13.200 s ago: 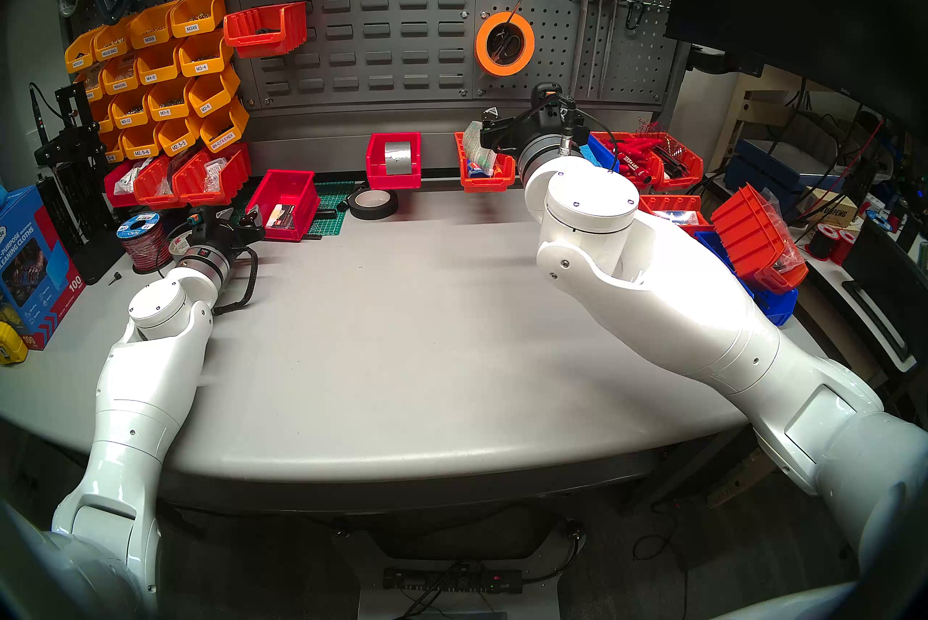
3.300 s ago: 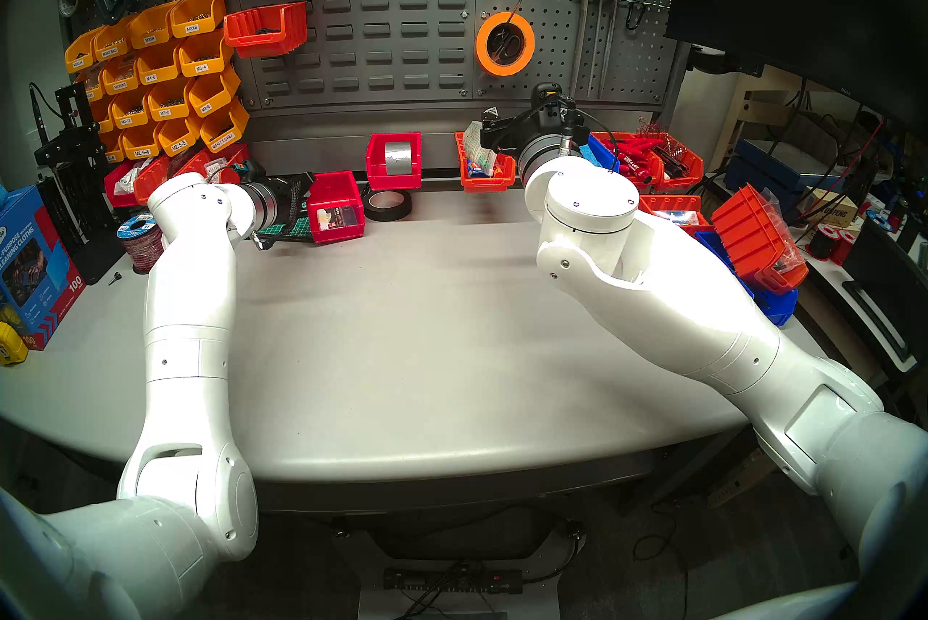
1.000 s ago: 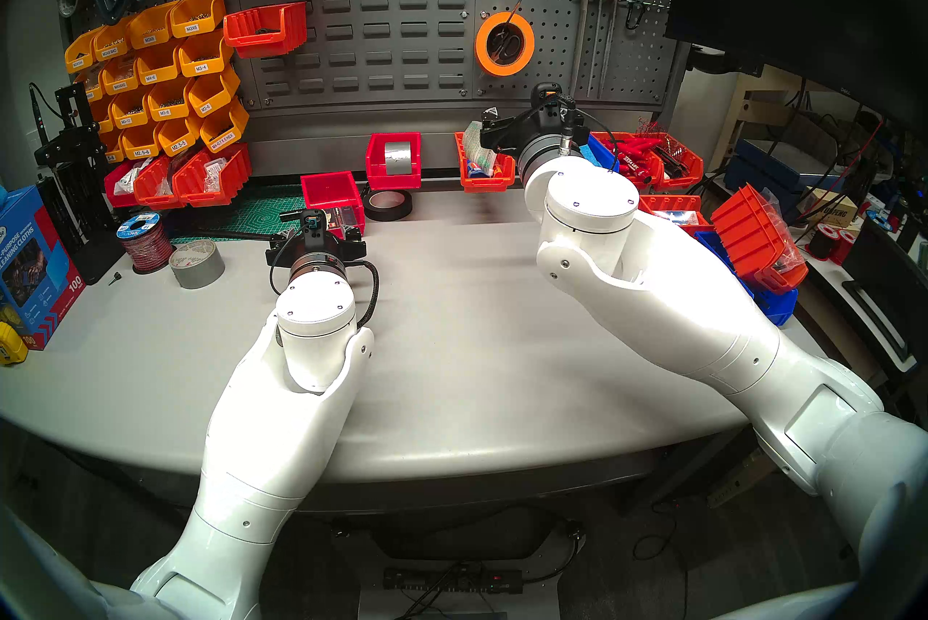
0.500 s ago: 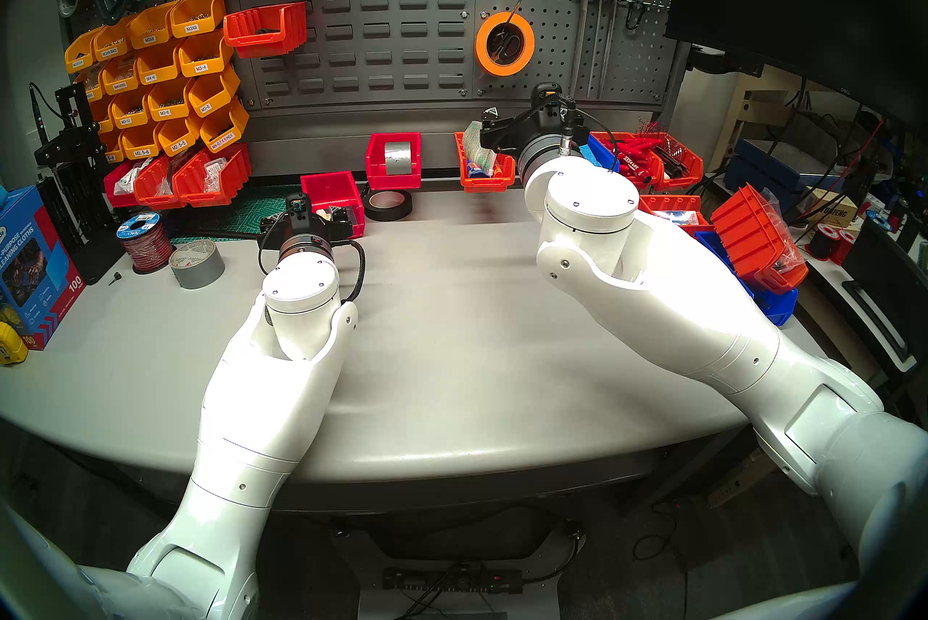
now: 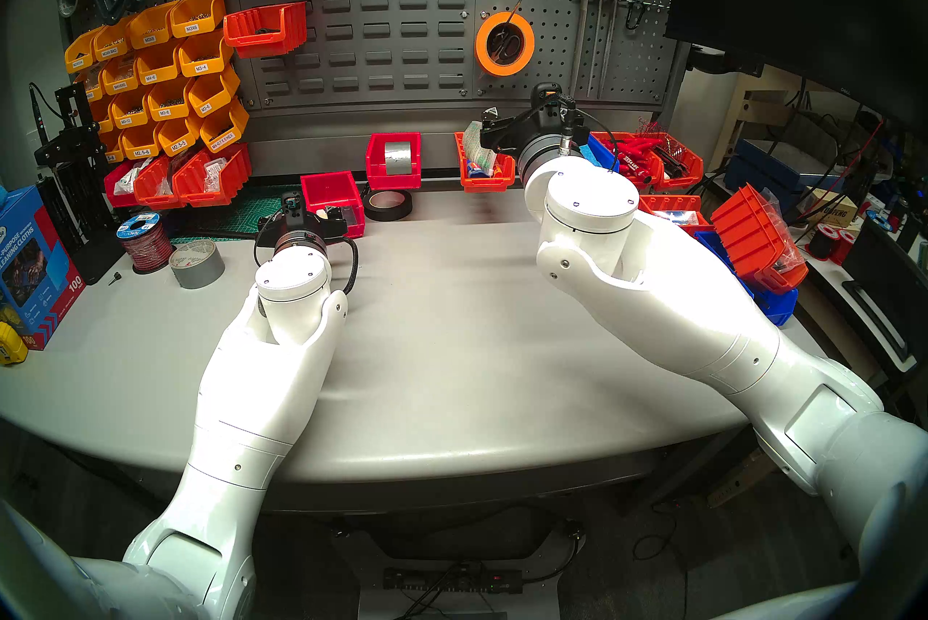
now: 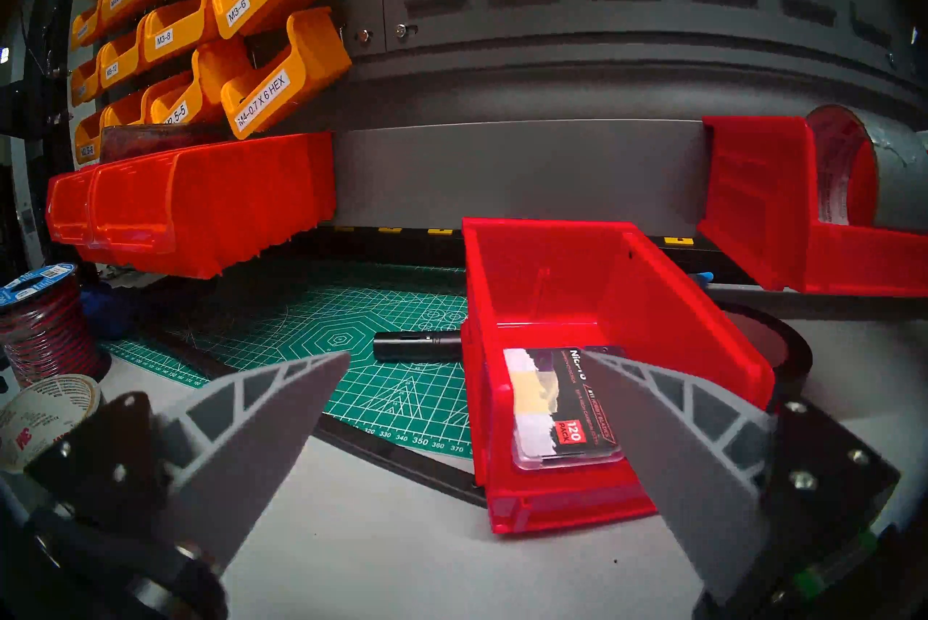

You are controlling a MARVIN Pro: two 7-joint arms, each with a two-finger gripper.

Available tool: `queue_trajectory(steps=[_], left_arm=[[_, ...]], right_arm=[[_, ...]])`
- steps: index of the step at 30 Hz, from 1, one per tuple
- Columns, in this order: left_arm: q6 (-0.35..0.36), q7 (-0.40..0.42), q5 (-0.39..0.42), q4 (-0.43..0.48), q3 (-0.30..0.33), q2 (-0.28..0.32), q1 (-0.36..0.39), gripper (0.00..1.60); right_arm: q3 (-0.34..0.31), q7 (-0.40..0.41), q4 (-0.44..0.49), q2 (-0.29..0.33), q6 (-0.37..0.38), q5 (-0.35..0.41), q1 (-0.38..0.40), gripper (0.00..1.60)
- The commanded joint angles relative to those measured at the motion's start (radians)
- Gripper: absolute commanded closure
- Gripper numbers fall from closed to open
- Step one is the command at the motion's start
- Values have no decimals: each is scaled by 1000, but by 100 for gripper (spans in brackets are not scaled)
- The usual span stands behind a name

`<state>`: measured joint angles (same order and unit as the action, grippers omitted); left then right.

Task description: Hang all the unorganized tool boxes onto the wall

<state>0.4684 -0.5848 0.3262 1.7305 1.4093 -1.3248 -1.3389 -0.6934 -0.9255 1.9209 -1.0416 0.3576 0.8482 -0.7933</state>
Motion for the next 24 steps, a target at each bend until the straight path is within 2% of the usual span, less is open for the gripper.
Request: queue_trajectory(steps=[1, 8, 24], left_arm=[[11, 3, 6, -17, 7, -5, 64, 0], [33, 45, 61, -69, 20, -17, 85, 0], [-7, 55, 43, -145, 3, -15, 130, 0]], right_arm=[[-4, 1, 8, -2, 2, -6, 15, 0], [-4, 1, 8, -2, 2, -6, 15, 0], [-4, 1, 8, -2, 1, -6, 15, 0]])
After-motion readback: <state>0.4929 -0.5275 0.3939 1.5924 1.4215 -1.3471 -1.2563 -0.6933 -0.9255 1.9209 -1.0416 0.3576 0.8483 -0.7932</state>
